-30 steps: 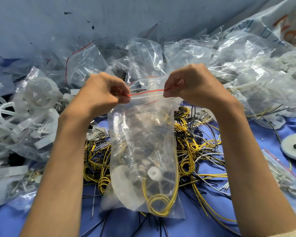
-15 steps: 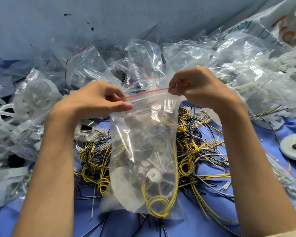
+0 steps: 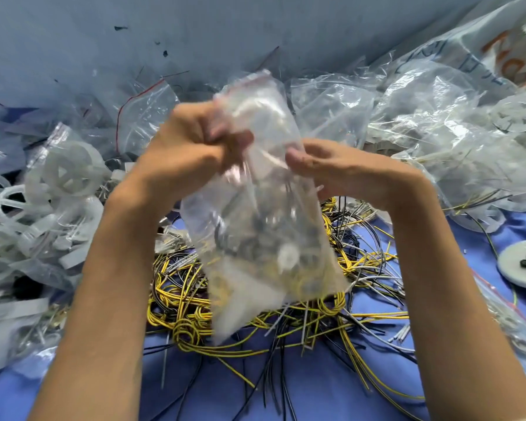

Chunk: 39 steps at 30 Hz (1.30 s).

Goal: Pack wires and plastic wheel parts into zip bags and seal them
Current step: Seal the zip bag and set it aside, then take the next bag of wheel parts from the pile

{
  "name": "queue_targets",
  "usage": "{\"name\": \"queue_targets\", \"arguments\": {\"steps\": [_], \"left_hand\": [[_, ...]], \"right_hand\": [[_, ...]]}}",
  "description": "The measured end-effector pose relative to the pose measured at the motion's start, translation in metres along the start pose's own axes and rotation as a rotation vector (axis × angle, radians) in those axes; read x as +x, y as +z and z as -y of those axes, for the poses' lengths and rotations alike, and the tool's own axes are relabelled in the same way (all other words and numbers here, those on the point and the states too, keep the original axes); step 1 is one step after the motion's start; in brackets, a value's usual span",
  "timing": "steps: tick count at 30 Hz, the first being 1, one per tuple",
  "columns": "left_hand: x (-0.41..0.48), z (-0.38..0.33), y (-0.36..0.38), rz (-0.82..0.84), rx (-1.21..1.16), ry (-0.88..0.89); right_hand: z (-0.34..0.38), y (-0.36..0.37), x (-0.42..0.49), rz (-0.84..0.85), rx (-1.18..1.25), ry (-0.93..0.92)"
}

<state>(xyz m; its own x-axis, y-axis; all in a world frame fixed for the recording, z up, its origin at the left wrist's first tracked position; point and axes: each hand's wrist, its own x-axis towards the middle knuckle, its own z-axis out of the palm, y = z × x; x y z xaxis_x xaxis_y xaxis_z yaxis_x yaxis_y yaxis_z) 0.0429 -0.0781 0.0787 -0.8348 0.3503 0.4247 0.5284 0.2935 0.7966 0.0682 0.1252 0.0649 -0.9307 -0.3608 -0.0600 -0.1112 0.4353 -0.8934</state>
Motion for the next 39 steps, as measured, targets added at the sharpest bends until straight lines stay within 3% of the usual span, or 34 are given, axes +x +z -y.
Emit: {"name": "queue_targets", "arguments": {"steps": [3,7,10,16,17,19,21,23,24,39], "left_hand": [[0.007,0.003,-0.001,-0.273,-0.020,-0.052],[0.010,0.008,0.000,-0.159,0.055,-0.113],[0.016,0.014,0.000,-0.164,0.076,-0.123],[0.015,0.014,-0.003,-0.184,0.065,-0.105],[0.015,0.013,-0.003,-0.183,0.071,-0.103],[0.015,0.012,-0.003,-0.168,0.080,-0.099],[0.015,0.013,-0.003,-0.139,0.084,-0.106],[0.015,0.016,-0.003,-0.109,0.098,-0.118],[0.016,0.018,-0.003,-0.103,0.109,-0.122],[0.016,0.023,-0.001,-0.073,0.185,-0.142]], "right_hand": [[0.006,0.003,0.000,0.035,-0.078,-0.132],[0.005,-0.005,-0.003,-0.152,-0.041,-0.149],[-0.003,-0.020,-0.008,-0.458,-0.046,-0.129],[-0.010,-0.051,-0.010,-1.326,-0.431,0.031],[-0.010,-0.051,-0.010,-1.404,-0.431,0.062],[-0.015,-0.051,-0.012,-1.289,-0.427,0.249],[-0.030,-0.051,-0.014,-0.984,-0.553,0.505],[-0.041,-0.054,-0.017,-0.770,-0.620,0.610],[-0.044,-0.057,-0.018,-0.744,-0.630,0.600],[-0.047,-0.071,-0.027,-1.322,-0.351,0.448]]}}
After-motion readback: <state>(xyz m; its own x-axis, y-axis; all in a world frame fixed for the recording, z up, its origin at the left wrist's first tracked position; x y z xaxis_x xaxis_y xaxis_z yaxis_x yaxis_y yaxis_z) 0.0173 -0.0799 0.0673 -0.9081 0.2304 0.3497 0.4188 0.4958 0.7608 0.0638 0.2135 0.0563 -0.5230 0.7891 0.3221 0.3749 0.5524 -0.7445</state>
